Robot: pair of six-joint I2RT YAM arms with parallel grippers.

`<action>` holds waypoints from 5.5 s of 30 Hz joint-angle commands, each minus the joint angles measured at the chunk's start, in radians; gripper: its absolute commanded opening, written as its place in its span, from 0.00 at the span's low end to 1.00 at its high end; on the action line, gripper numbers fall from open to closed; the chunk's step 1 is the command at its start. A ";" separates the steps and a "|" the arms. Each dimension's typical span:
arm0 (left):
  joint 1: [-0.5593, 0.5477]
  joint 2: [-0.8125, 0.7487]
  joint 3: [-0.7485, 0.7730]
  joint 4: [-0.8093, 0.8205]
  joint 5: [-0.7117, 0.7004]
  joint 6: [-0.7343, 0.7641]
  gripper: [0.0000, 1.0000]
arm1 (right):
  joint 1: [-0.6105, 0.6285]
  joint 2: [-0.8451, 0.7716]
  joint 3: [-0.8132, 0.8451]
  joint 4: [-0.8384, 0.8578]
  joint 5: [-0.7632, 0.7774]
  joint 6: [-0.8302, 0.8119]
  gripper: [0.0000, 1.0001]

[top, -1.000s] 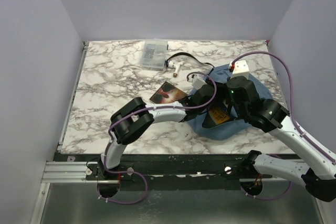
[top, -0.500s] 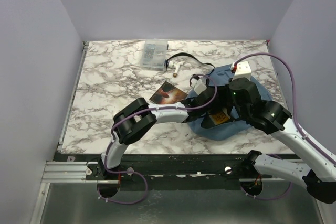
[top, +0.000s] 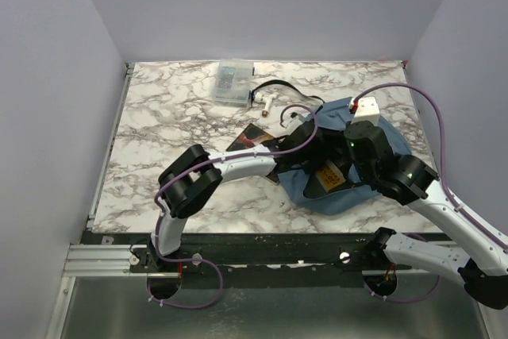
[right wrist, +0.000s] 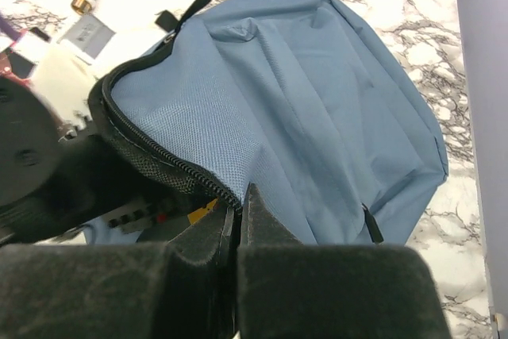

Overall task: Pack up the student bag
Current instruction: Place the book in the student bag, then pick up the book from the center of the board.

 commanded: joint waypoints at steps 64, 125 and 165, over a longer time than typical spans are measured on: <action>0.571 -0.858 -0.928 -0.230 0.129 0.316 0.88 | -0.144 1.108 0.126 0.720 -1.042 0.378 0.94; 0.571 -1.121 -1.186 -0.180 0.464 -0.151 0.98 | -0.075 0.936 0.033 0.610 -0.778 0.069 0.89; 0.862 -0.903 -0.660 -0.556 0.072 0.613 0.90 | 0.333 0.725 -0.162 0.955 -0.609 -0.298 0.97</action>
